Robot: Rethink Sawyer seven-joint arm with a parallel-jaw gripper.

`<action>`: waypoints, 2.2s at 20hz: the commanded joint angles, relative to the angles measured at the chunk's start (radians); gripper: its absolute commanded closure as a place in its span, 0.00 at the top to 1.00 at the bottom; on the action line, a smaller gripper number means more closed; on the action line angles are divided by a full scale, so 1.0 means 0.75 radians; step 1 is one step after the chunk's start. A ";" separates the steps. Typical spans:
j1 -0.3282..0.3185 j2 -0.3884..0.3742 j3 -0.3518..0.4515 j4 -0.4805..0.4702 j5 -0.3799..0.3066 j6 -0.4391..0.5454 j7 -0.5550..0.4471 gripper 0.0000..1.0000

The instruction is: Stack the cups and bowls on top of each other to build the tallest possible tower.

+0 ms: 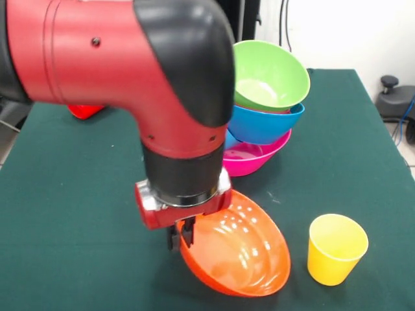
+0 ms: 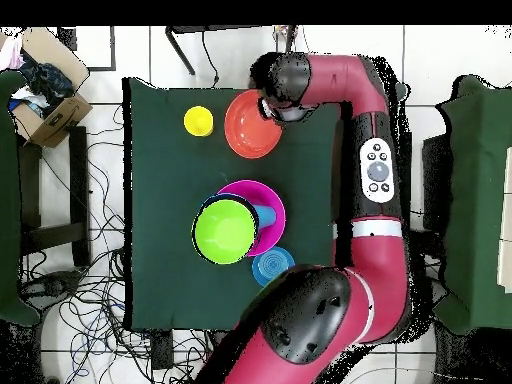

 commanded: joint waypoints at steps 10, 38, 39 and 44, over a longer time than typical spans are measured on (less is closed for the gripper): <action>0.041 -0.026 -0.024 -0.068 -0.002 0.225 -0.351 0.00; 0.042 -0.254 0.029 0.044 0.287 0.445 -0.176 0.00; 0.021 -0.298 0.014 0.151 0.322 0.386 -0.160 0.00; -0.032 -0.426 -0.014 0.437 0.407 0.237 -0.067 0.00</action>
